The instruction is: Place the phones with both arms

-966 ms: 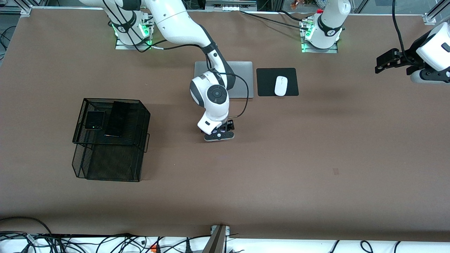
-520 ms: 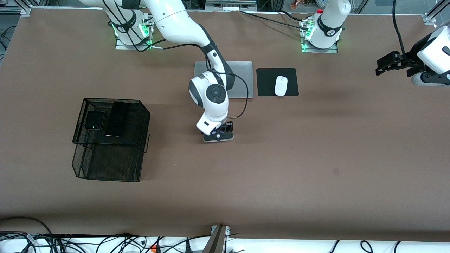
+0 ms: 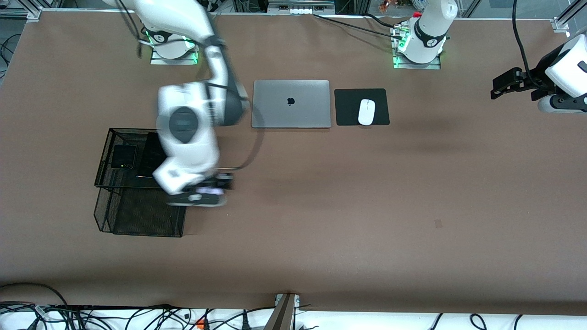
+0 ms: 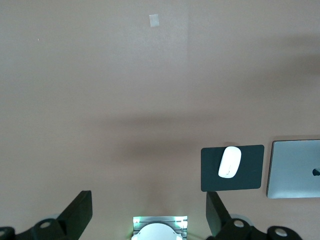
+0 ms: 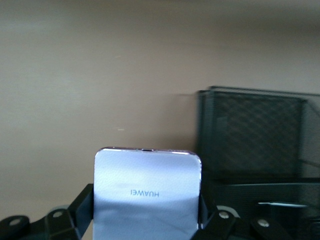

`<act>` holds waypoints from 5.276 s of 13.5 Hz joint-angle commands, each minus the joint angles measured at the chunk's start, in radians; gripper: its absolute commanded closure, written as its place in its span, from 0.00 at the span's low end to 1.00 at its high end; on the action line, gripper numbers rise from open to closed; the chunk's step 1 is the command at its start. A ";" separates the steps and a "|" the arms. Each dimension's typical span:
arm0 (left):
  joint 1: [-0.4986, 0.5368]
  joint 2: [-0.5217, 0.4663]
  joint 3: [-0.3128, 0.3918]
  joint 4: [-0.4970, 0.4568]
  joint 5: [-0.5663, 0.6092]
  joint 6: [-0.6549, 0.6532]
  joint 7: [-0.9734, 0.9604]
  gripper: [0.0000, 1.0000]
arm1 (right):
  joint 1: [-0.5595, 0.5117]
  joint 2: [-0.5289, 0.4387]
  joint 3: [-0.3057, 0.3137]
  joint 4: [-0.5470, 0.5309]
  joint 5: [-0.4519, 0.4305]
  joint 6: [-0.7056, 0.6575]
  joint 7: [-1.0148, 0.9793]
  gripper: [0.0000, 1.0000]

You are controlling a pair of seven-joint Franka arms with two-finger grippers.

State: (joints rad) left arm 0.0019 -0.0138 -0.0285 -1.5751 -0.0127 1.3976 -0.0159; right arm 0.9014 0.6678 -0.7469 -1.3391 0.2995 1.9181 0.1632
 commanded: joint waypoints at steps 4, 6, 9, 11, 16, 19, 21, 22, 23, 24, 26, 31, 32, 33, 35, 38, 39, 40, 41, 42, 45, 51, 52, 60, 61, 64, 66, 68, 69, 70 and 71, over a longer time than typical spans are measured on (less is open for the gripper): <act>0.004 -0.005 -0.014 0.004 -0.010 -0.029 0.002 0.00 | -0.269 0.007 0.027 -0.029 0.097 -0.008 -0.295 1.00; 0.004 -0.005 -0.014 0.004 -0.010 -0.029 0.002 0.00 | -0.311 0.057 0.027 -0.029 0.191 -0.007 -0.373 1.00; 0.006 -0.005 -0.014 0.006 -0.010 -0.029 0.002 0.00 | -0.328 0.098 0.027 -0.051 0.202 0.025 -0.379 1.00; 0.006 -0.005 -0.014 0.006 -0.010 -0.029 0.002 0.00 | -0.329 0.113 0.029 -0.100 0.234 0.059 -0.379 1.00; 0.006 -0.005 -0.013 0.006 -0.010 -0.029 0.004 0.00 | -0.331 0.148 0.037 -0.138 0.286 0.065 -0.387 1.00; 0.006 -0.005 -0.013 0.006 -0.010 -0.029 0.002 0.00 | -0.331 0.151 0.044 -0.164 0.339 0.065 -0.389 0.96; 0.006 -0.005 -0.014 0.006 -0.010 -0.029 0.002 0.00 | -0.337 0.151 0.044 -0.163 0.340 0.065 -0.389 0.52; 0.006 -0.005 -0.013 0.006 -0.010 -0.029 0.004 0.00 | -0.337 0.151 0.044 -0.163 0.345 0.071 -0.389 0.07; 0.006 -0.005 -0.013 0.007 -0.010 -0.031 0.008 0.00 | -0.338 0.150 0.044 -0.163 0.351 0.082 -0.389 0.03; 0.007 -0.006 -0.013 0.006 -0.010 -0.032 0.010 0.00 | -0.341 0.150 0.044 -0.158 0.351 0.084 -0.387 0.01; 0.006 -0.006 -0.013 0.006 -0.010 -0.032 0.004 0.00 | -0.345 0.141 0.040 -0.149 0.348 0.082 -0.390 0.01; 0.007 -0.009 -0.013 0.007 -0.010 -0.032 0.004 0.00 | -0.341 0.122 -0.084 0.029 0.346 -0.202 -0.380 0.01; 0.007 -0.009 -0.013 0.007 -0.010 -0.032 0.004 0.00 | -0.340 0.102 -0.119 0.050 0.348 -0.288 -0.373 0.01; 0.007 -0.009 -0.013 0.007 -0.010 -0.032 0.004 0.00 | -0.334 0.073 -0.152 0.057 0.345 -0.359 -0.372 0.01; 0.007 -0.011 -0.013 0.006 -0.010 -0.032 0.004 0.00 | -0.317 -0.006 -0.219 0.060 0.336 -0.498 -0.373 0.01; 0.007 -0.011 -0.013 0.007 -0.010 -0.032 0.004 0.00 | -0.317 -0.066 -0.285 0.124 0.308 -0.644 -0.373 0.01; 0.007 -0.011 -0.011 0.007 -0.010 -0.032 0.004 0.00 | -0.315 -0.067 -0.310 0.147 0.306 -0.672 -0.375 0.01; 0.007 -0.011 -0.011 0.007 -0.010 -0.032 0.005 0.00 | -0.315 -0.077 -0.324 0.159 0.306 -0.686 -0.376 0.01; 0.007 -0.012 -0.011 0.007 -0.010 -0.032 0.005 0.00 | -0.309 -0.094 -0.327 0.159 0.291 -0.692 -0.376 0.01; 0.007 -0.012 -0.011 0.007 -0.010 -0.034 0.005 0.00 | -0.308 -0.102 -0.327 0.159 0.250 -0.694 -0.385 0.00; 0.007 -0.012 -0.011 0.006 -0.009 -0.035 0.005 0.00 | -0.306 -0.113 -0.318 0.156 0.195 -0.694 -0.386 0.00; 0.007 -0.012 -0.011 0.007 -0.009 -0.038 0.005 0.00 | -0.580 -0.137 0.074 0.253 0.026 -0.697 -0.363 0.01; 0.007 -0.012 -0.011 0.007 -0.010 -0.037 0.005 0.00 | -0.626 -0.154 0.159 0.256 -0.021 -0.691 -0.335 0.01; 0.007 -0.012 -0.011 0.006 -0.010 -0.037 0.005 0.00 | -0.892 -0.380 0.642 0.018 -0.304 -0.494 -0.195 0.01; 0.007 -0.012 -0.011 0.006 -0.010 -0.037 0.005 0.00 | -0.915 -0.437 0.673 -0.076 -0.309 -0.419 -0.191 0.01; 0.007 -0.014 -0.008 0.007 -0.009 -0.037 0.008 0.00 | -0.924 -0.592 0.686 -0.351 -0.315 -0.172 -0.191 0.01; 0.007 -0.014 -0.007 0.007 -0.009 -0.037 0.008 0.00 | -0.926 -0.611 0.689 -0.385 -0.330 -0.134 -0.192 0.00; 0.007 -0.014 -0.005 0.007 -0.009 -0.035 0.008 0.00 | -0.958 -0.611 0.739 -0.381 -0.339 -0.139 -0.191 0.00; 0.007 -0.012 -0.007 0.007 -0.009 -0.034 0.008 0.00 | -0.967 -0.613 0.767 -0.381 -0.332 -0.152 -0.188 0.00; 0.007 -0.012 -0.007 0.007 -0.009 -0.034 0.007 0.00 | -0.967 -0.616 0.785 -0.381 -0.330 -0.165 -0.151 0.00; 0.007 -0.012 -0.008 0.007 -0.009 -0.034 0.007 0.00 | -0.967 -0.616 0.806 -0.381 -0.329 -0.166 -0.128 0.00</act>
State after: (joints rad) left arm 0.0021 -0.0172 -0.0337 -1.5742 -0.0127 1.3744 -0.0163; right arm -0.0376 0.0815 -0.0010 -1.6901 -0.0191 1.7546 -0.0133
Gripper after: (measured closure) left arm 0.000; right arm 0.000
